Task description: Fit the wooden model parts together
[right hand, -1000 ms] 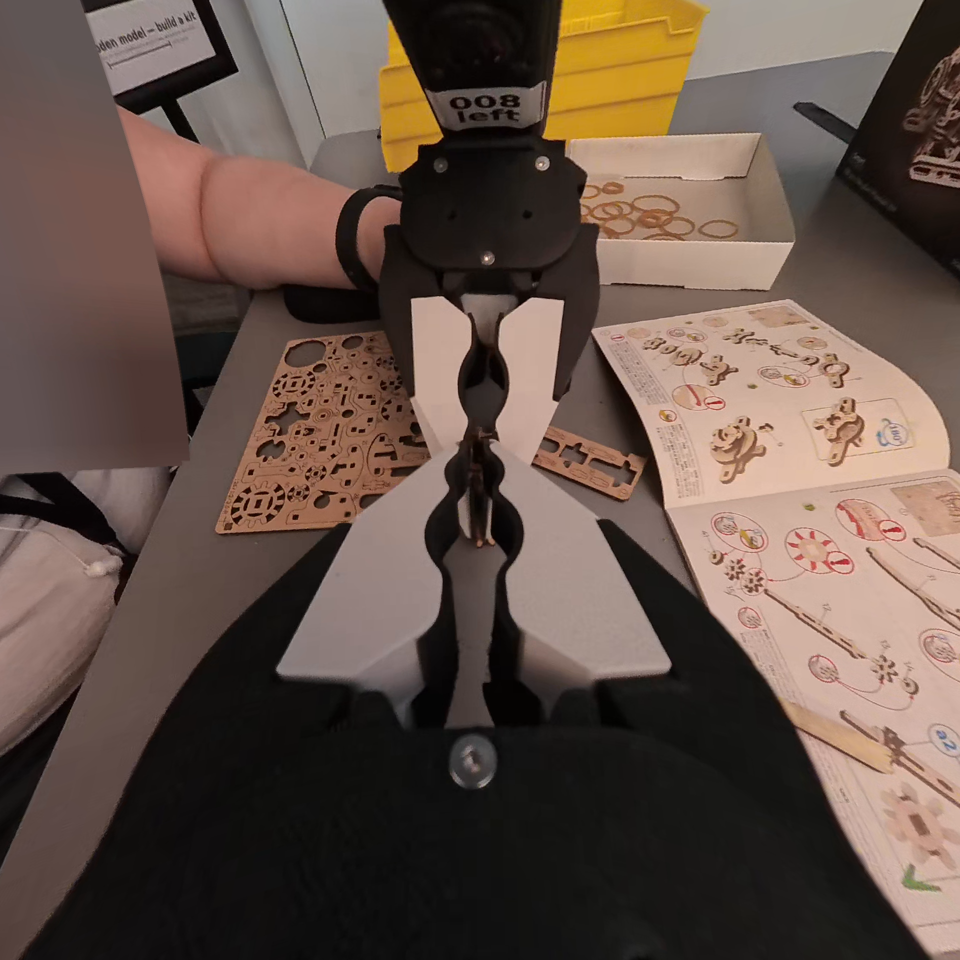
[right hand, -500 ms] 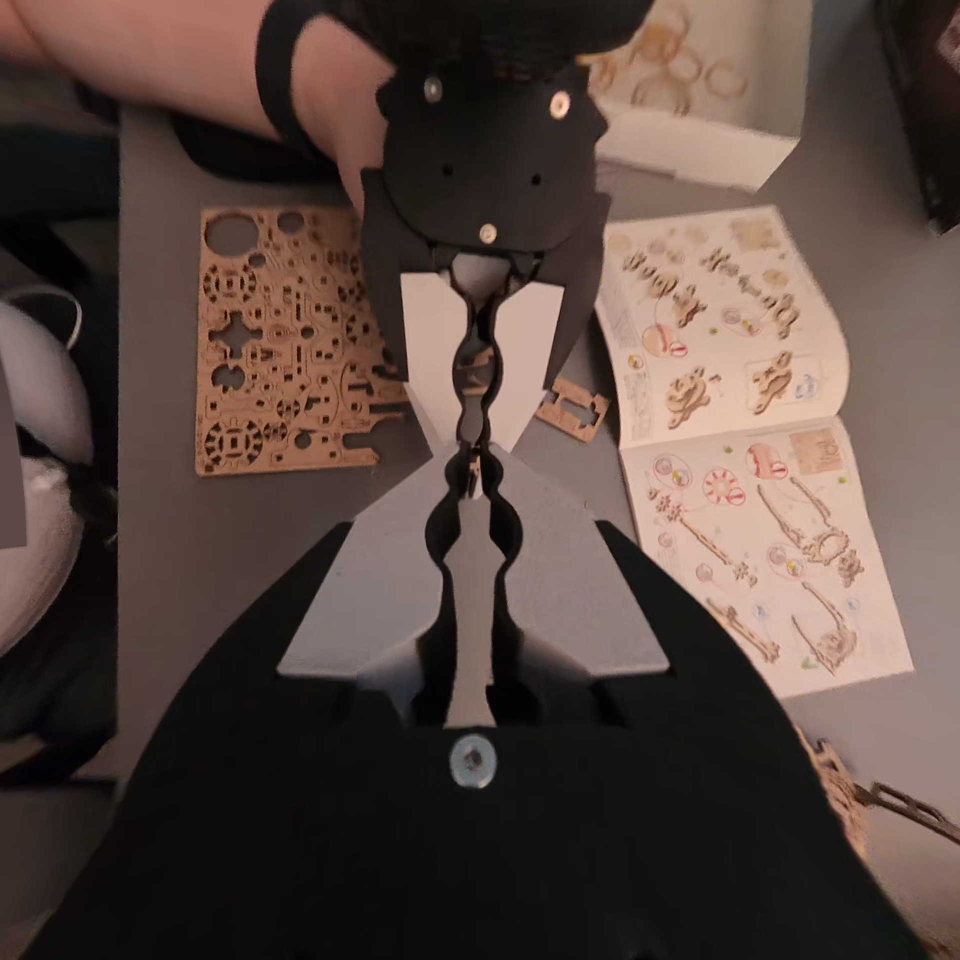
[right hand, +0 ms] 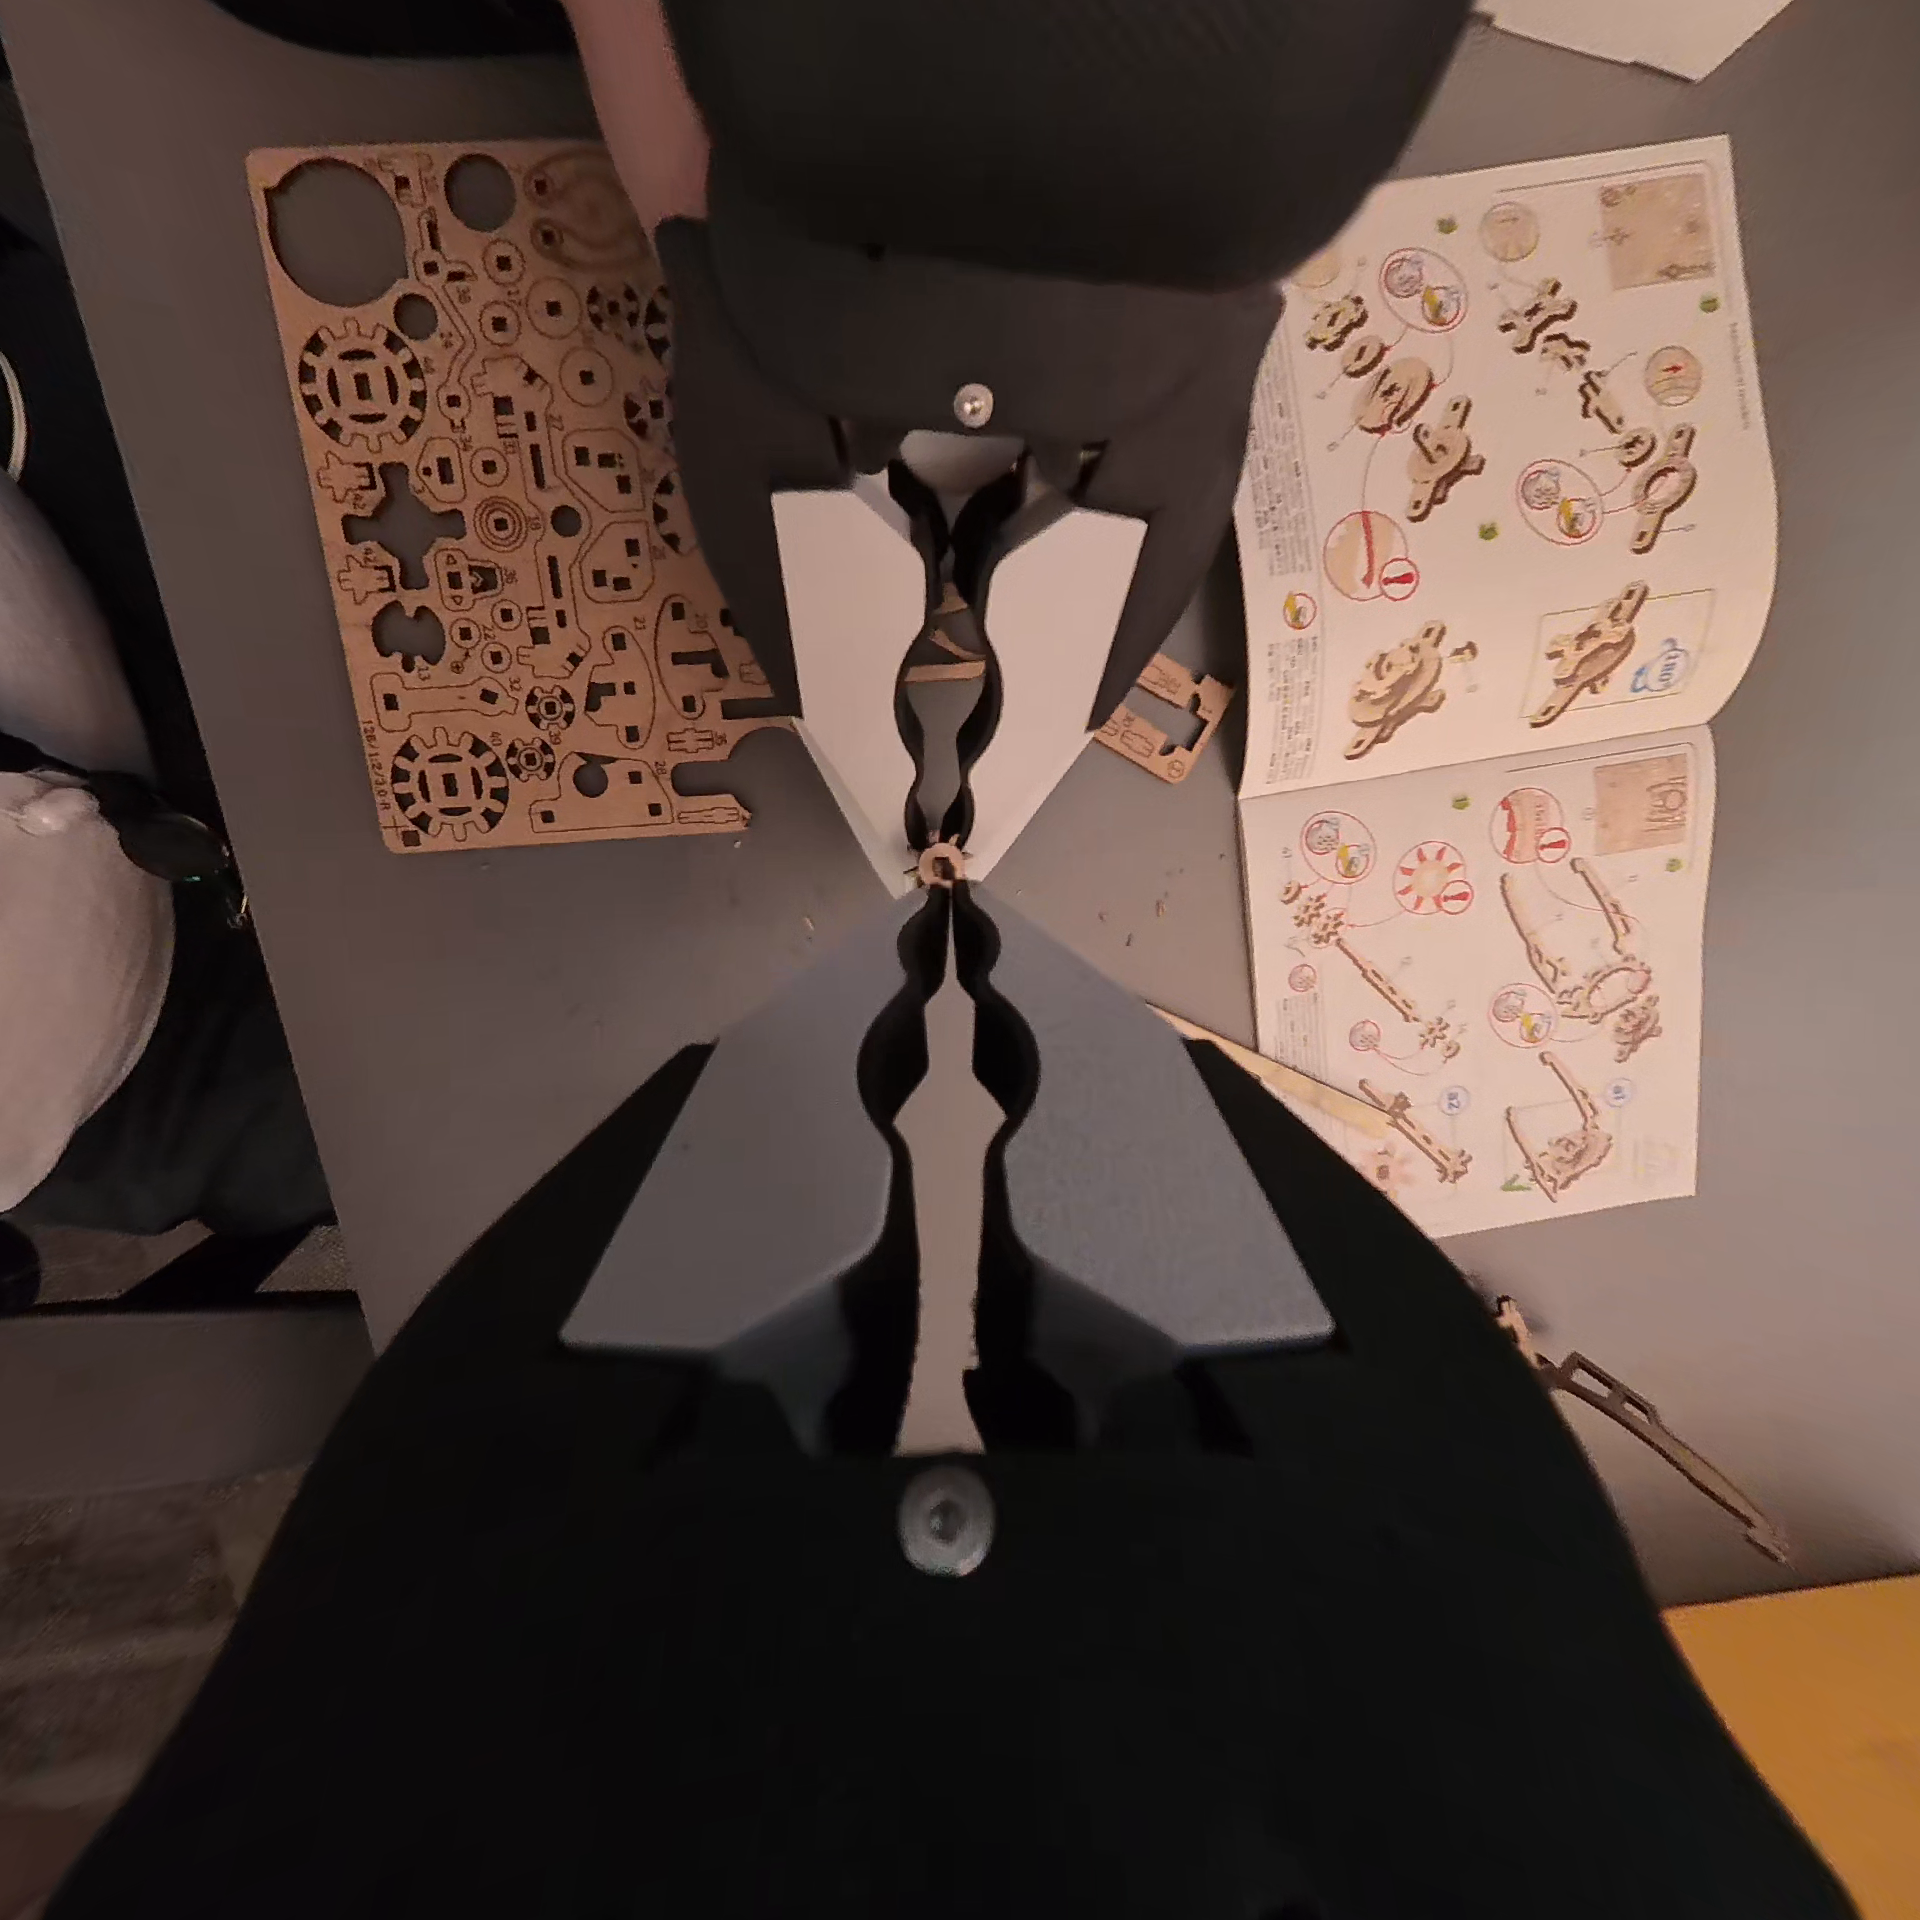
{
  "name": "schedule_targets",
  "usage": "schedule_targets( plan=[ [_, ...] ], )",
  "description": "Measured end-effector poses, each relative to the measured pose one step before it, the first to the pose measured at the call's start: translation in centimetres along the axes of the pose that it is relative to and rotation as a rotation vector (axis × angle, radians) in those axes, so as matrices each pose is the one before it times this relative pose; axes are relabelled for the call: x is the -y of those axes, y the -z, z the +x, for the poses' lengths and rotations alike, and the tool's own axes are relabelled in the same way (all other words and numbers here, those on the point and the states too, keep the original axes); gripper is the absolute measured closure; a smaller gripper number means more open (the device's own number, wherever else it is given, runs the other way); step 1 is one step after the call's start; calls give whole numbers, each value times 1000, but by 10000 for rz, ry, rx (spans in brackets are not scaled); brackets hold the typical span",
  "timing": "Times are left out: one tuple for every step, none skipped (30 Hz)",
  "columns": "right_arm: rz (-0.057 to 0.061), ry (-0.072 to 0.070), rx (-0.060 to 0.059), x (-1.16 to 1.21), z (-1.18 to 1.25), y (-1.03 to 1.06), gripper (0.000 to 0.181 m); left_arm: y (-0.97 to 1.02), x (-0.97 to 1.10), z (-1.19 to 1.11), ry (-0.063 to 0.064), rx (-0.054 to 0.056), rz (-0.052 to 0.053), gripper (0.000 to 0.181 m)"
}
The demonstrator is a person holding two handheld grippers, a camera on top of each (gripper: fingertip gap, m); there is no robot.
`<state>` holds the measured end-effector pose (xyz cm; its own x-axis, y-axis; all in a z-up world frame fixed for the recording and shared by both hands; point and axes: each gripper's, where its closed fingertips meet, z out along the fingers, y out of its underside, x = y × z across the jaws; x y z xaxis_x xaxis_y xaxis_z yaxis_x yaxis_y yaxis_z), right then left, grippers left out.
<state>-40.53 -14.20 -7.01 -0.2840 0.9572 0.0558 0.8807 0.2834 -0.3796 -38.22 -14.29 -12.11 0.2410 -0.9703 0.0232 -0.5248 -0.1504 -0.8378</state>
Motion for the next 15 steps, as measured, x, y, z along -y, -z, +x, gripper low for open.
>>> schedule_targets(
  plan=[
    [-108, 39, 35, 25, -60, -123, 181, -1, -1, -7, 2, -1, -2, 181],
    [-81, 34, -7, 79, 0, -157, 179, 14, -15, -23, -10, 17, -6, 181],
    [-39, 31, -60, 105, 98, -87, 178, 53, -24, -50, -9, 24, -14, 181],
    [-4, 23, 17, 122, -21, -2, 178, 34, -20, -12, 15, -13, 1, 181],
    [-14, 1, 10, 51, 0, -29, 177, 6, -4, -24, 43, -17, 10, 181],
    [-4, -14, -17, -5, 59, -43, 176, 17, -9, -16, 32, -6, 0, 181],
    [69, -22, 6, 28, 15, 8, 176, 14, -11, -13, 11, -3, -2, 181],
    [164, -57, -54, 56, 100, 37, 173, 21, -8, -23, -19, 19, -6, 181],
    [277, -124, -160, -7, 271, 19, 168, 39, -26, 2, -25, 17, -11, 181],
    [434, -150, -51, -45, 105, -43, 167, 34, -22, 9, -3, -8, 0, 181],
    [666, -195, 39, -3, -17, -155, 164, 40, -22, 27, 20, -22, 17, 181],
    [857, -304, 114, -30, -80, -329, 160, 60, -18, -46, 63, 8, 32, 181],
    [699, -366, 274, -494, -280, -503, 158, 79, 32, -49, 112, -13, 82, 181],
    [379, -304, 338, -958, -372, -560, 158, 131, 177, -67, 131, -35, 172, 181],
    [319, -155, 200, -952, -205, -562, 156, 206, 242, -124, 130, -14, 180, 181]
  ],
)
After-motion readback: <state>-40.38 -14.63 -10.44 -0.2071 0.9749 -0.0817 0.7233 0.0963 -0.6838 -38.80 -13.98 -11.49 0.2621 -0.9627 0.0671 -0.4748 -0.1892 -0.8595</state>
